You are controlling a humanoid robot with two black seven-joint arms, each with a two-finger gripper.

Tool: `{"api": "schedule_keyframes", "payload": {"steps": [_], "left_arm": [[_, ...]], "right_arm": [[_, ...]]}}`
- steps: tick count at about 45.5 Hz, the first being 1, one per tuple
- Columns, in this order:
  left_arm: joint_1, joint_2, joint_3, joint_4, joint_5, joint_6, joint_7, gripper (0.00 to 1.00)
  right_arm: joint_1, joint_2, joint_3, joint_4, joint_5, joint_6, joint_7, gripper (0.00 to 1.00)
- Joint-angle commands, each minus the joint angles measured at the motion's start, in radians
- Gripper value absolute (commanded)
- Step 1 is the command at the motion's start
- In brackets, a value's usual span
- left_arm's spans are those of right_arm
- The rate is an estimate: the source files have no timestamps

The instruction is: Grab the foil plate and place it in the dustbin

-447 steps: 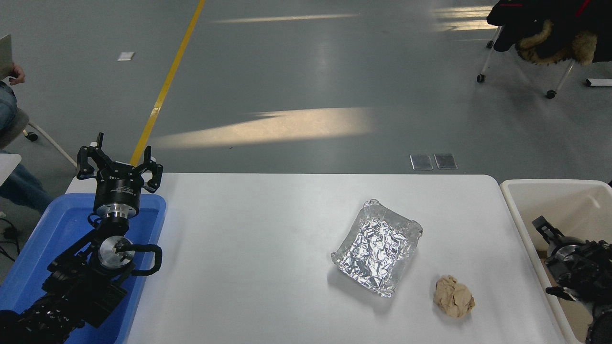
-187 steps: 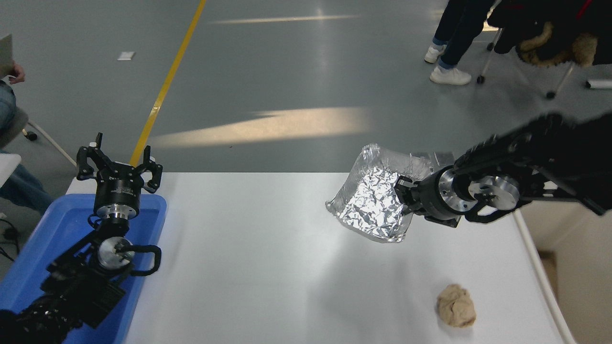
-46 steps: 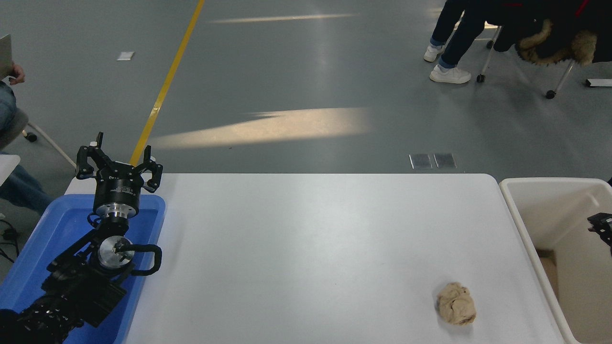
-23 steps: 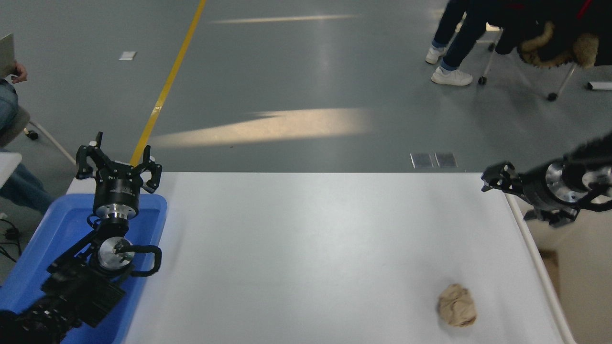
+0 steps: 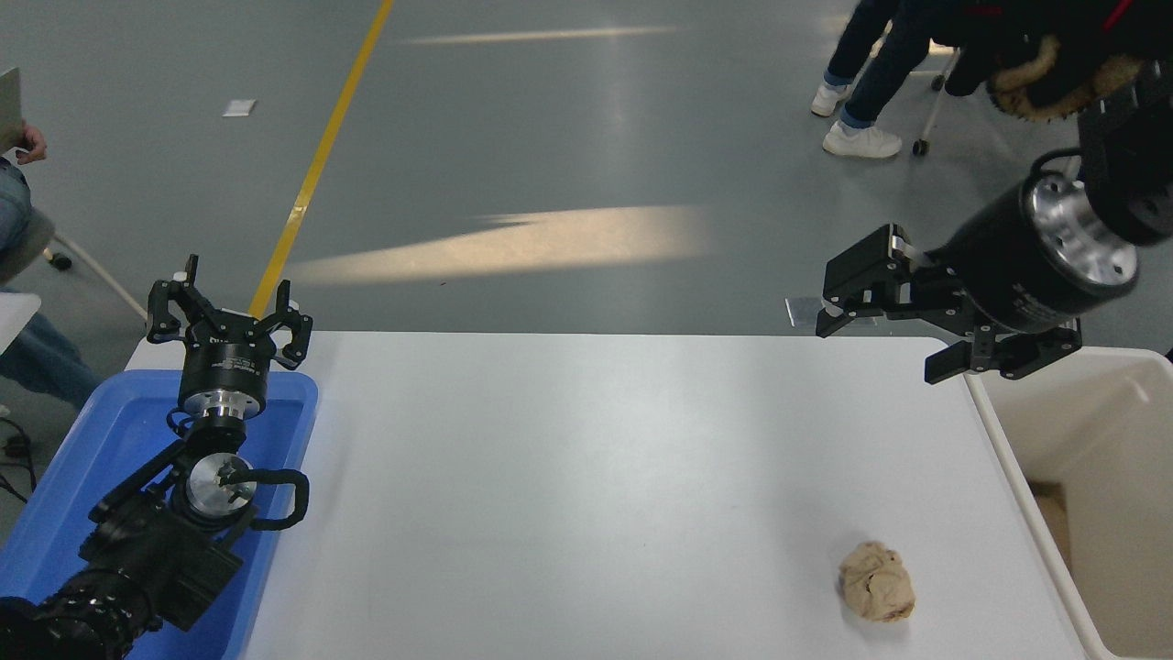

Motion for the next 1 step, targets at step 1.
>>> {"api": "schedule_keyframes", "payload": {"steps": [1], "left_arm": [[0.0,0.0,0.0,0.0,-0.001,0.0,0.0,0.99]], "right_arm": [[0.088,0.086,-0.047,0.016,0.138,0.056,-0.001,1.0]]}}
